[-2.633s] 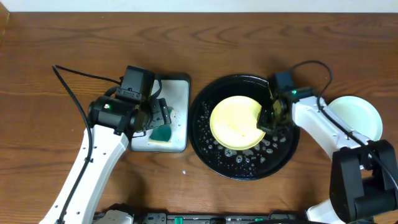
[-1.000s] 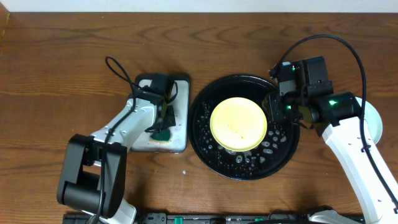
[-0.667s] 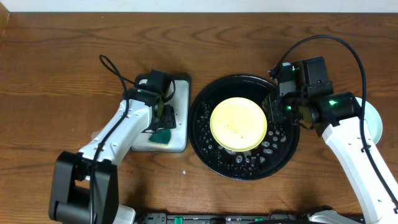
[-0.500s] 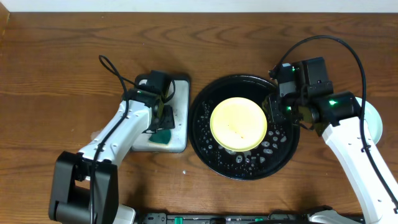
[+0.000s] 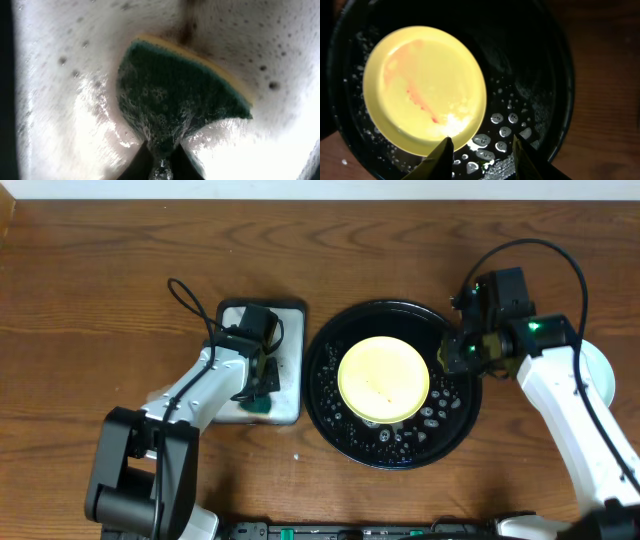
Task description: Clean dirty plates on tray and stack at the side
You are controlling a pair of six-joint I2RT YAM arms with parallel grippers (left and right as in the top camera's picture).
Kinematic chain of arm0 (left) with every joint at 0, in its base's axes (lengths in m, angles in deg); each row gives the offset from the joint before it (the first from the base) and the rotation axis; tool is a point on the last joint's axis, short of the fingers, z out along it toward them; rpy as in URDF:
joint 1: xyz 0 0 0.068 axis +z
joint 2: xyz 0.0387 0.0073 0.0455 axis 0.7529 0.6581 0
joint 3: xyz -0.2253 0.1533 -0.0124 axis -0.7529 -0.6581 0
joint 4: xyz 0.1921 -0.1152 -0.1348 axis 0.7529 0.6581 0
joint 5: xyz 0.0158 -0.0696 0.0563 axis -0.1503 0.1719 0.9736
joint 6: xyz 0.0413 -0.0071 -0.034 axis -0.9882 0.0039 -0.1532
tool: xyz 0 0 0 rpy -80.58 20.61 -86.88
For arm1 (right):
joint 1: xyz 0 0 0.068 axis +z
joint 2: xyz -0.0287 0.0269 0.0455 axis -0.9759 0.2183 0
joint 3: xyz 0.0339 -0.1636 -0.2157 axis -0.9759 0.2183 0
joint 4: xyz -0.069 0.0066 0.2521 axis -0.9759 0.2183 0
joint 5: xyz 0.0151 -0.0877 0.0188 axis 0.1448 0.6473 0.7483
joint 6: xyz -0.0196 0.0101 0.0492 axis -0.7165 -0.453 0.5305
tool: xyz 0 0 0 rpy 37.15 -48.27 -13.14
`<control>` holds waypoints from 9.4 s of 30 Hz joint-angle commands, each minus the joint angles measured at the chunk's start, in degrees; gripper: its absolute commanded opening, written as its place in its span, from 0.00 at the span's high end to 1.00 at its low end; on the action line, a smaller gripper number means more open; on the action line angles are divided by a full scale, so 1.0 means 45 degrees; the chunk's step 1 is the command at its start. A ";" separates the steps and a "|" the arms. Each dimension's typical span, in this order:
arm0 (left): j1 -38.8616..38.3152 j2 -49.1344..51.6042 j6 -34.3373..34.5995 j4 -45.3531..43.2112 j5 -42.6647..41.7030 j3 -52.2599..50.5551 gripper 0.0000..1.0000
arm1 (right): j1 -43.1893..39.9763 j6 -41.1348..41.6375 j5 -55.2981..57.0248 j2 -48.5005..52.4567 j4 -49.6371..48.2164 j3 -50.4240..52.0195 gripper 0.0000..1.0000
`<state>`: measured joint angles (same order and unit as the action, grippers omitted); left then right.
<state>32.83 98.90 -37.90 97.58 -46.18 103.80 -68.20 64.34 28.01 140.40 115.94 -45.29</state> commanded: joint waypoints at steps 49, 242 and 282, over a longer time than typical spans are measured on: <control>-0.5377 0.2157 0.6266 -0.4643 -0.5610 0.2244 0.92 | 0.1467 0.0661 -0.1107 0.5241 -0.2710 0.1180 0.99; 0.1195 -0.5639 0.0160 0.3283 -0.1656 0.2608 0.16 | 0.0636 -0.2837 -0.2764 0.4464 -0.3920 0.1214 0.99; 0.1195 -0.5639 0.0160 0.3283 -0.1656 0.2608 0.16 | 0.3983 -0.0923 0.7402 -0.1817 -0.2307 0.1399 0.99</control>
<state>38.15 73.50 -36.83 112.05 -53.55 114.95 -52.29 58.79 53.71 132.44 104.51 -38.69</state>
